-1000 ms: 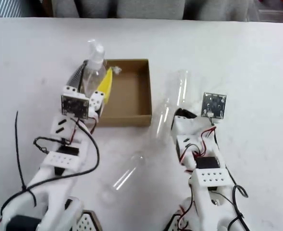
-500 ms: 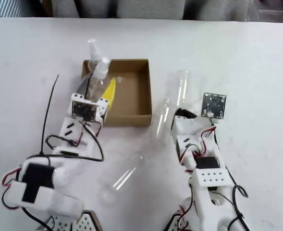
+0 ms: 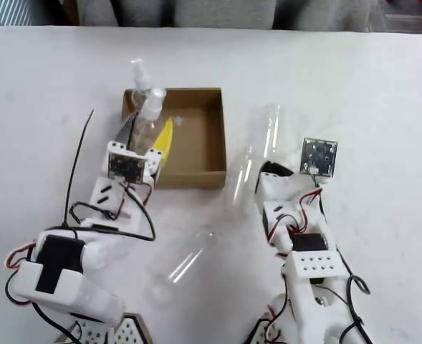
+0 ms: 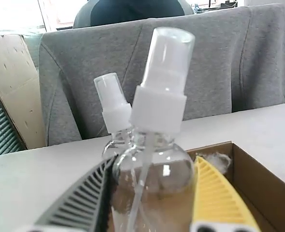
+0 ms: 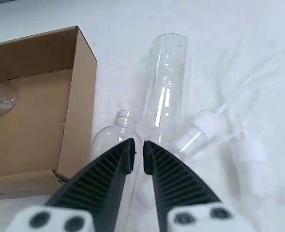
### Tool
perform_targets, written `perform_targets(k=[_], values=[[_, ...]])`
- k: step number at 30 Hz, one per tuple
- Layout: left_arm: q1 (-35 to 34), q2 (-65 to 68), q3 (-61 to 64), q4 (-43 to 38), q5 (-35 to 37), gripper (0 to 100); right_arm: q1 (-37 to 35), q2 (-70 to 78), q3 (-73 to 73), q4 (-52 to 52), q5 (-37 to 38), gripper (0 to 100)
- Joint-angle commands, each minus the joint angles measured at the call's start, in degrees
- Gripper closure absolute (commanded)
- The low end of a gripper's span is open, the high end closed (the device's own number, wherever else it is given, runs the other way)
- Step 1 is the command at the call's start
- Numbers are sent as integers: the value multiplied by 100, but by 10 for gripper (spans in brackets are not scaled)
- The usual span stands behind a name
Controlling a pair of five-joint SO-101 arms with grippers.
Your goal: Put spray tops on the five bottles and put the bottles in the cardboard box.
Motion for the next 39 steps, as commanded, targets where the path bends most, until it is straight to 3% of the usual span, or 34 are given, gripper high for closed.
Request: perform_targets(k=[1, 8, 14, 22, 39], values=[[-13, -4, -404, -158, 53, 924, 40, -84, -53, -110, 0, 978], [-145, 101, -695, -18, 53, 924, 40, -84, -53, -110, 0, 978], [-251, 971, -1354, -88, 26, 928, 40, -84, -53, -110, 0, 978], [-224, 1815, -1600, -1204, 53, 928, 40, -84, -53, -110, 0, 978], [-198, 2510, -2031, -1204, 26, 928, 40, -92, -53, -110, 0, 978]])
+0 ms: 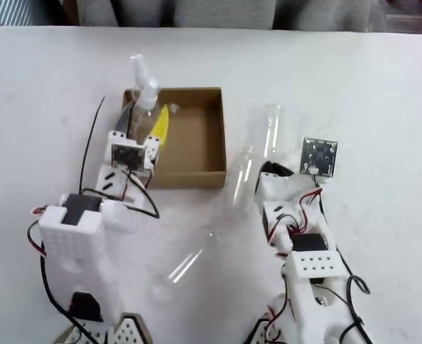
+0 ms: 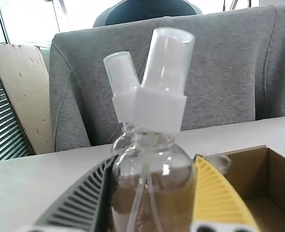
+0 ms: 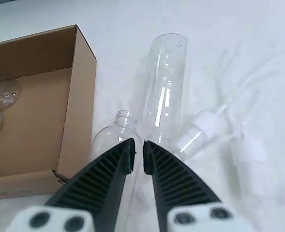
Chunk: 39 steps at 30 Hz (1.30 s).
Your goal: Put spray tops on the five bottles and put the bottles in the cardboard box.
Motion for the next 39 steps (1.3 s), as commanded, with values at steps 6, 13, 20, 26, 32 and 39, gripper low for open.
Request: perform_targets(k=[6, 13, 20, 26, 32, 39], values=[[84, -84, 88, -141, 9, 925, 48, -101, -53, -110, 0, 978], [31, -505, 413, -105, 35, 924, 48, -101, -53, -110, 0, 978], [31, -523, 422, -105, 18, 923, 48, -92, -53, -110, 0, 978], [22, -514, 431, -88, 44, 748, 48, -92, -53, -110, 0, 978], [-40, -558, 431, -88, 18, 710, 48, -84, -53, -110, 0, 978], [-40, -558, 431, -88, 9, 706, 40, -84, -53, -110, 0, 978]])
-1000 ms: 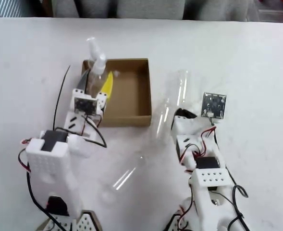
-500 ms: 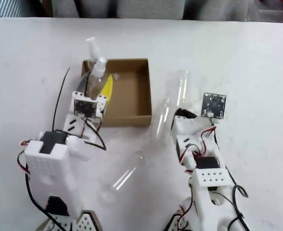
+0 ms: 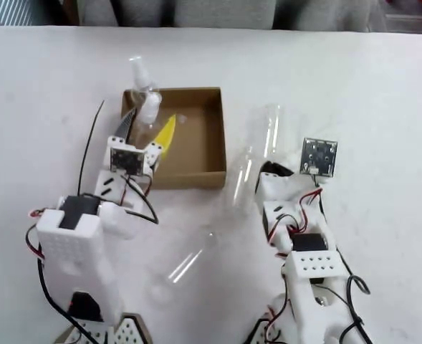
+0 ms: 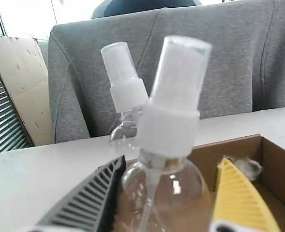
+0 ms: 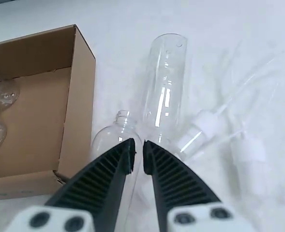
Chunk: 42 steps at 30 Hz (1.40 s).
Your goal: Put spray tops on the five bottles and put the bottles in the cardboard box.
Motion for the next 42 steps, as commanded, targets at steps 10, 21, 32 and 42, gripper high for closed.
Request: perform_targets(k=[10, 21, 32, 42], values=[[-119, -699, 255, -70, 0, 705, 40, -84, -53, -110, 0, 978], [-119, -875, 422, -53, 0, 705, 40, -84, -53, -110, 0, 978], [-127, -1112, 510, 141, 0, 705, 40, -84, -53, -110, 0, 978], [-180, -2211, 686, 1512, 0, 705, 40, -92, -53, -110, 18, 978]])
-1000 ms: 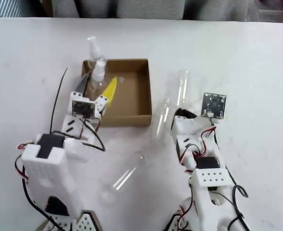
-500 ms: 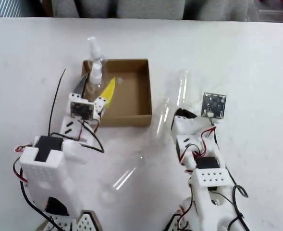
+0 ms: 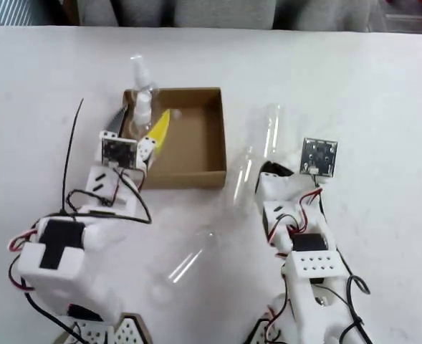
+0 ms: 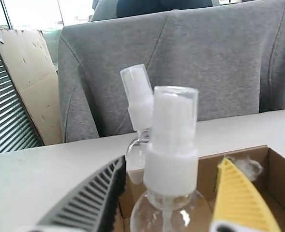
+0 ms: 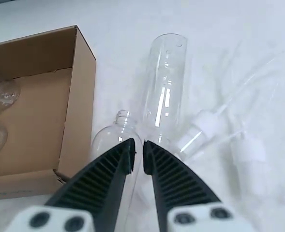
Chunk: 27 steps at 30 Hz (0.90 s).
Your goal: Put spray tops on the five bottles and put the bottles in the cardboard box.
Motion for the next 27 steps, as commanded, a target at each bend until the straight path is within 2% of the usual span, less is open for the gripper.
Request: perform_targets(k=[1, 5, 16, 27], values=[[-22, -646, 167, 202, 9, 705, 40, -92, -53, -110, 79, 978], [-57, -1051, 281, 598, 9, 705, 40, -84, -53, -119, 404, 978], [-66, -2334, 290, 2251, 9, 705, 40, -84, -53, -119, 431, 978], [-57, -4822, 290, 5407, 9, 710, 40, -75, -53, -119, 440, 978]])
